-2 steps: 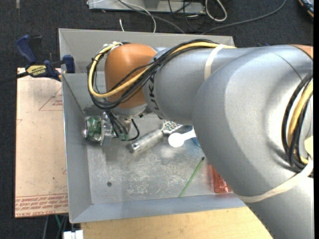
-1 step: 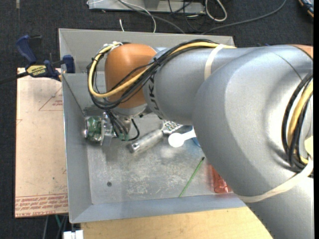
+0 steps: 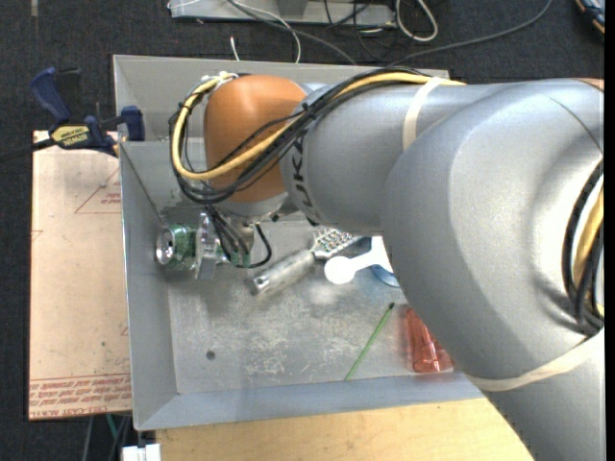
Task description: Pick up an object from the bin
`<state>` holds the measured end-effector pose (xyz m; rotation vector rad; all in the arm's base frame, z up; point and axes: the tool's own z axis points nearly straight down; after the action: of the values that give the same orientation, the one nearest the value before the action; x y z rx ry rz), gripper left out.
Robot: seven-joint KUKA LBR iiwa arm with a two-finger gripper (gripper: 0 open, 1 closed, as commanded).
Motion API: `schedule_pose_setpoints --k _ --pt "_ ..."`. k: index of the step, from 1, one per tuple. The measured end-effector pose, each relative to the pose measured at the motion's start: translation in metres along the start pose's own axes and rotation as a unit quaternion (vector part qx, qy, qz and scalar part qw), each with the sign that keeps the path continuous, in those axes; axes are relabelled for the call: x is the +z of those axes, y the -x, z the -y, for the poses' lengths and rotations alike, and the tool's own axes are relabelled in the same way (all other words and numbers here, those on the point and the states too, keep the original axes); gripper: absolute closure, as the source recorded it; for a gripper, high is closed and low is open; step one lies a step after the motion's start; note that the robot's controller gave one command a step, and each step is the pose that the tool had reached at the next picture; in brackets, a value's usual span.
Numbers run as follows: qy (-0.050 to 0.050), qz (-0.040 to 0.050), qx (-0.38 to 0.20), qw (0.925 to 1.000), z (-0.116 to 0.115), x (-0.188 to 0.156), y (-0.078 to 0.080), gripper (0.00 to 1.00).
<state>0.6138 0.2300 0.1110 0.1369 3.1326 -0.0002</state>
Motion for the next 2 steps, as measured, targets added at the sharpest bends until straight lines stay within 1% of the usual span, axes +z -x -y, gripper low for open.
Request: schedule_pose_setpoints --k 2 --pt "0.001 0.0024 0.0 1.0 -0.001 -0.041 0.001 1.0"
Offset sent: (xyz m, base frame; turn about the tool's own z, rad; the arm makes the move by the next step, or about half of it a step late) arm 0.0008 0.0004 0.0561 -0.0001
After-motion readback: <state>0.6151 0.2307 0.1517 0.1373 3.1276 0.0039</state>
